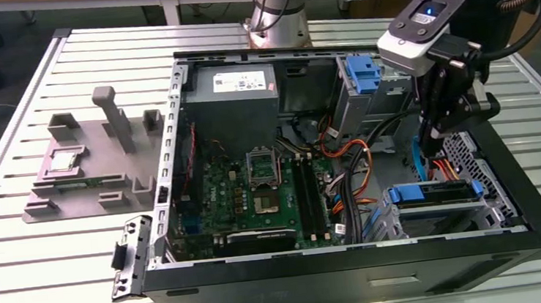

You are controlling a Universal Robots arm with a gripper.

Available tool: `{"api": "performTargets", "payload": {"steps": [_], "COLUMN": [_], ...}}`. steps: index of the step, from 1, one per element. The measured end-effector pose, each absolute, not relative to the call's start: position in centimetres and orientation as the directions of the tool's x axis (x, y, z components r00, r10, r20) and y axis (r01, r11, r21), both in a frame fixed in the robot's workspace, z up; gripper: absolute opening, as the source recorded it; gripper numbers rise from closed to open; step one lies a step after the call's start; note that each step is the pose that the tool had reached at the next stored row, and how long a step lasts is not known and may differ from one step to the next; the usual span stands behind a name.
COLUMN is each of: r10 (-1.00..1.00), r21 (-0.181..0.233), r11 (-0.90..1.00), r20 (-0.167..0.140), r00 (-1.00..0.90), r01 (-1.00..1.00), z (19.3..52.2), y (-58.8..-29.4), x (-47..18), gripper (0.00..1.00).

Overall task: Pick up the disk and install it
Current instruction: 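Insert the second disk wire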

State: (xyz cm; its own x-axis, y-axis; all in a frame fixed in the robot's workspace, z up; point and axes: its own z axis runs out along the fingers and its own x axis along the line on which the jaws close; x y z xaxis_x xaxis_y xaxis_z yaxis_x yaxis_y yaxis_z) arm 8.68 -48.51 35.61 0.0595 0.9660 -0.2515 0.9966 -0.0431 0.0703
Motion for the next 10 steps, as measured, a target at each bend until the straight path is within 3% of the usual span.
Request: {"api": "performTargets", "payload": {"steps": [4,10], "r10": [0.967,0.978], "r21": [0.070,0.068], "r11": [-0.043,-0.047], "r20": [-0.247,-0.199], "r00": [0.060,0.060], "r01": [0.997,0.997], "z": [35.5,35.4], "y": [-49.1,-49.9], "x": [8.7,8.7], "gripper": [0.16,0.16]}}
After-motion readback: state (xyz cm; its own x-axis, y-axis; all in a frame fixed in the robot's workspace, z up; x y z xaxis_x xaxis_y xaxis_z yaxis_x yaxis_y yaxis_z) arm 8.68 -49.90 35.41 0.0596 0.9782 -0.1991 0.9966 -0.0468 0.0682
